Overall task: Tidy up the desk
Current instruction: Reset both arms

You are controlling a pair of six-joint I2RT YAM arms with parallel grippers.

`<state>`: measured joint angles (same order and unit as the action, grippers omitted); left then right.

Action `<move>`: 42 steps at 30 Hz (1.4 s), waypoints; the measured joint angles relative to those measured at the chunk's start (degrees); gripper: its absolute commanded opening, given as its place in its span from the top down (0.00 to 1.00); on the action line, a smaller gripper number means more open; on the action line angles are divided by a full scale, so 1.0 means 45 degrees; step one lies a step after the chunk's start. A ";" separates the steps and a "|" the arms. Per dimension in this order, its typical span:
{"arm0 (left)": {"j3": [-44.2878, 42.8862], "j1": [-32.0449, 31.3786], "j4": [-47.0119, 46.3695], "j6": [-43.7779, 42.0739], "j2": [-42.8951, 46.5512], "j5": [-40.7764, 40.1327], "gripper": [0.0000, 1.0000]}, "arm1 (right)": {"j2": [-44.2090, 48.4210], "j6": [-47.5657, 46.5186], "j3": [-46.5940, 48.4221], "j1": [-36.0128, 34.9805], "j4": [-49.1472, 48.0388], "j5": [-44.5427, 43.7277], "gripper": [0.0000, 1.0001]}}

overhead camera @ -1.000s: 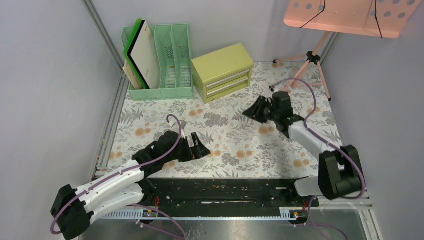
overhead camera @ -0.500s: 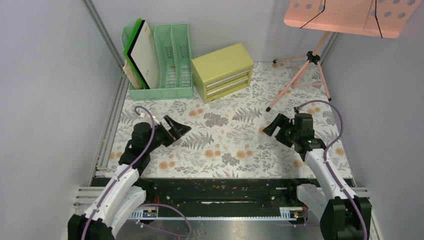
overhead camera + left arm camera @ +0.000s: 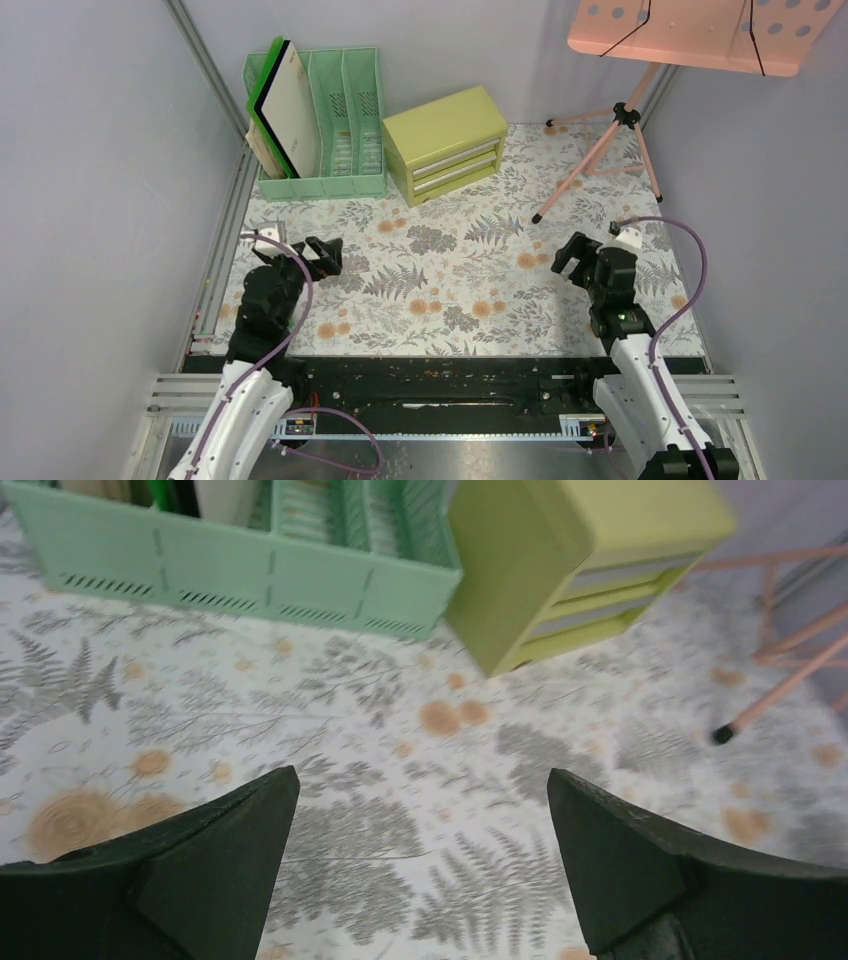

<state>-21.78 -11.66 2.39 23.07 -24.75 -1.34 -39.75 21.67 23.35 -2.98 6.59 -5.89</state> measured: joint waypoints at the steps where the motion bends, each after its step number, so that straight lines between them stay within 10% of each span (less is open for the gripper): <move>1: 0.0525 0.0000 -0.0355 -0.0452 0.0019 -0.0219 0.01 | 0.0151 -0.0243 -0.0549 0.0000 -0.0733 -0.0321 0.00; 12: 0.2589 0.0000 -0.3410 -0.2696 -0.2399 -0.3269 0.01 | -0.0680 -0.2448 -0.4318 0.0000 -0.7572 -0.2574 0.00; 28: 0.4143 0.0000 -1.4974 -0.5003 -1.0535 -0.4789 0.01 | -0.8626 -0.3478 -0.4551 0.0000 -1.7116 -0.2987 0.01; 42: 0.2594 0.0369 -1.5368 -0.4964 -1.1861 -0.4881 0.01 | -0.8743 -0.3638 -0.3196 0.0000 -1.6208 -0.2331 0.00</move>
<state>-10.11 -10.00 -66.76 0.73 -78.13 -23.31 -79.09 5.30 8.97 -2.98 -66.35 -16.38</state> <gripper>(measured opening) 0.988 0.993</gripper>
